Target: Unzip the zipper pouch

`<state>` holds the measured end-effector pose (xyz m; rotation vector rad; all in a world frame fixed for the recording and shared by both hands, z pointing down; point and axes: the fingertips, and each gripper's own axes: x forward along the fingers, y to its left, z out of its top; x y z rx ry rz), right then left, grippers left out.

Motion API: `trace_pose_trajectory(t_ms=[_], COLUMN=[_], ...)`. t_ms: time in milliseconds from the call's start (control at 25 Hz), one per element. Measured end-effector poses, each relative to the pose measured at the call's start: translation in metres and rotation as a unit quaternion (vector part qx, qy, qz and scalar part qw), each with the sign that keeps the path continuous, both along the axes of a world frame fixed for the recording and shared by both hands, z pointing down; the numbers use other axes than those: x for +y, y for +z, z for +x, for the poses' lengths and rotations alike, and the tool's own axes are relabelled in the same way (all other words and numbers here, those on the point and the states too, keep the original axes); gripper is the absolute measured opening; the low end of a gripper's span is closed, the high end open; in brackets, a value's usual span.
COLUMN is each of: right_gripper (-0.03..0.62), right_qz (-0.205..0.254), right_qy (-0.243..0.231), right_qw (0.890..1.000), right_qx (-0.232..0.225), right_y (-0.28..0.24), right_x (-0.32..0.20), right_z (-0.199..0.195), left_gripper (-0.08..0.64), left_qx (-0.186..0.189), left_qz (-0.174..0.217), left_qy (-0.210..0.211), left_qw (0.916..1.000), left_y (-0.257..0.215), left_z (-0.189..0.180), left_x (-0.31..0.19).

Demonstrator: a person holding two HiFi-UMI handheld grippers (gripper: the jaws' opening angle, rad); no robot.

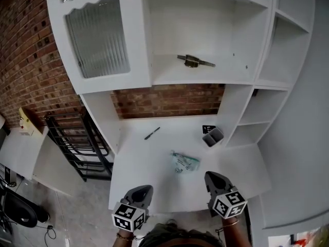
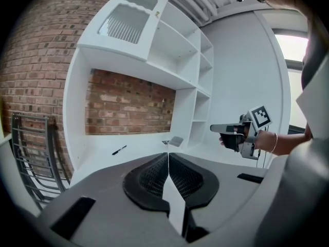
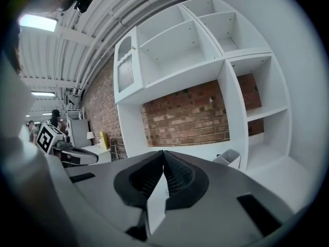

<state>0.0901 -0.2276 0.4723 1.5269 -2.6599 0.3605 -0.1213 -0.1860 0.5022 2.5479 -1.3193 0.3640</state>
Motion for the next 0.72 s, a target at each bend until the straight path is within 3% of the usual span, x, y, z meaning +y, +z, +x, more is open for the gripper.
trace_pose_trajectory(t_ms=[480, 720], right_gripper=[0.0, 0.0], right_qz=[-0.008, -0.007], right_qy=[0.012, 0.007], right_qw=[1.0, 1.0], right_qx=[0.017, 0.023], right_y=[0.011, 0.01], right_x=[0.011, 0.013], right_z=[0.003, 0.001], left_gripper=[0.005, 0.005], left_qx=[0.029, 0.029], left_qz=[0.035, 0.024], left_qy=[-0.023, -0.021], left_qw=[0.9987, 0.9991], left_y=[-0.011, -0.015], left_z=[0.001, 0.003], left_x=[0.003, 0.006])
